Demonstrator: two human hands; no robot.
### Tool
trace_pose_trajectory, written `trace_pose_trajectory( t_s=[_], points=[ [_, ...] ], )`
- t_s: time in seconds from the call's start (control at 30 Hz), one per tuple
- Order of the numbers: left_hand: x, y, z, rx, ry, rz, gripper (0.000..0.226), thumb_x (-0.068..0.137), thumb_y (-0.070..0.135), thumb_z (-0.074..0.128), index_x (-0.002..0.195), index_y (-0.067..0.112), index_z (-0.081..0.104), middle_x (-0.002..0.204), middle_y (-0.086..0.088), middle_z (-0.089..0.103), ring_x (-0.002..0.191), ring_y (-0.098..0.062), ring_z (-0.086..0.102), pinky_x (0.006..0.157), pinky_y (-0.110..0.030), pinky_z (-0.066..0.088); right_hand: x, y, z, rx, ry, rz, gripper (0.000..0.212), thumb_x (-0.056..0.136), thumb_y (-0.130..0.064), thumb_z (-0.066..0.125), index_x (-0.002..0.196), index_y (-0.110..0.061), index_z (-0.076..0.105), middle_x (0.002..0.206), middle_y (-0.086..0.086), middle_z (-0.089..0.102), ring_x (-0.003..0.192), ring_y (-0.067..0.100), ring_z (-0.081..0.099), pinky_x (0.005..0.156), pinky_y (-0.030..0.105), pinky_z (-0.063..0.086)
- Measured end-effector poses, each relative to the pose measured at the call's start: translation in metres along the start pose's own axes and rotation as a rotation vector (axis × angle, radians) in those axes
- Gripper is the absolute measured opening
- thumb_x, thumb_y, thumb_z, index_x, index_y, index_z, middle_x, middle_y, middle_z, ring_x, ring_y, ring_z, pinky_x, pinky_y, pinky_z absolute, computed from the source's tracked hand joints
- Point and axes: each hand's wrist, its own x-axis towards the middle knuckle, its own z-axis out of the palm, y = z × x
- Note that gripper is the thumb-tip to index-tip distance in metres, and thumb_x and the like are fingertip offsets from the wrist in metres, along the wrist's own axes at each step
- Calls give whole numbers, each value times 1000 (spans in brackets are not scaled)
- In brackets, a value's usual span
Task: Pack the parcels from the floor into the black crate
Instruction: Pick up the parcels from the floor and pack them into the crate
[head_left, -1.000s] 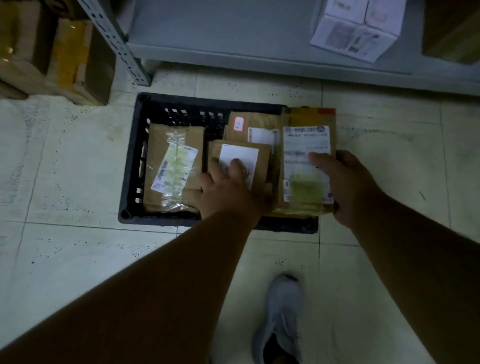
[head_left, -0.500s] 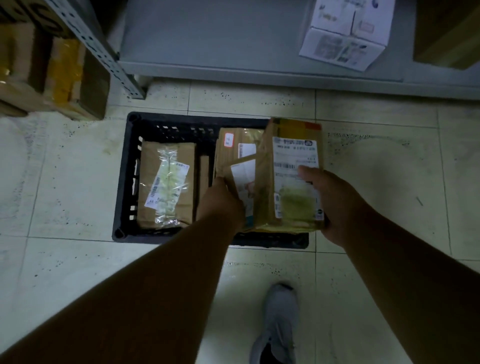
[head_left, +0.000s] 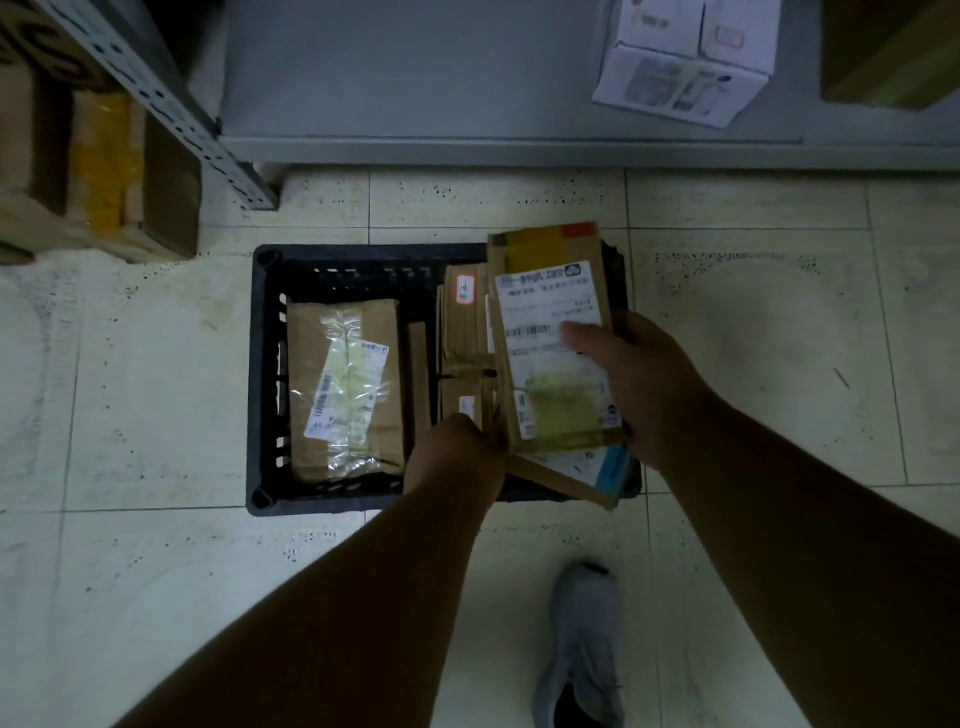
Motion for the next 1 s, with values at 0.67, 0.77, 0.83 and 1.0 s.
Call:
trace_pose_trajectory(
  t_s=[0.67,0.77,0.83,1.0],
  points=[
    [101,5,-26,-967,-53,-103,45,81,23,71,120,28,50,117,-8,63,101,-28,64,75,-39,55,6,0,-8,194,-17,-1,28,92,-27,63,119,-18,64,104,6,76,88,28,75,73,50,61],
    [103,5,-29,-1084,-50,-112,36,80,15,68,112,25,54,116,-13,62,100,-32,66,83,-45,58,6,-4,-12,192,-17,4,33,91,-31,66,120,-16,63,106,9,75,90,32,74,78,55,59],
    [107,4,-29,-1098,-46,-100,34,81,13,68,110,20,54,114,-15,62,100,-34,66,83,-43,59,8,-5,-15,200,-23,13,37,88,-32,68,121,-14,63,107,11,74,92,35,73,82,59,56],
    [118,1,-26,-1002,-14,-101,28,83,28,70,104,19,55,113,-15,63,105,-35,62,86,-41,52,9,-2,-22,217,-46,7,50,79,-36,69,123,-12,62,108,14,73,94,38,72,83,60,56]
  ],
)
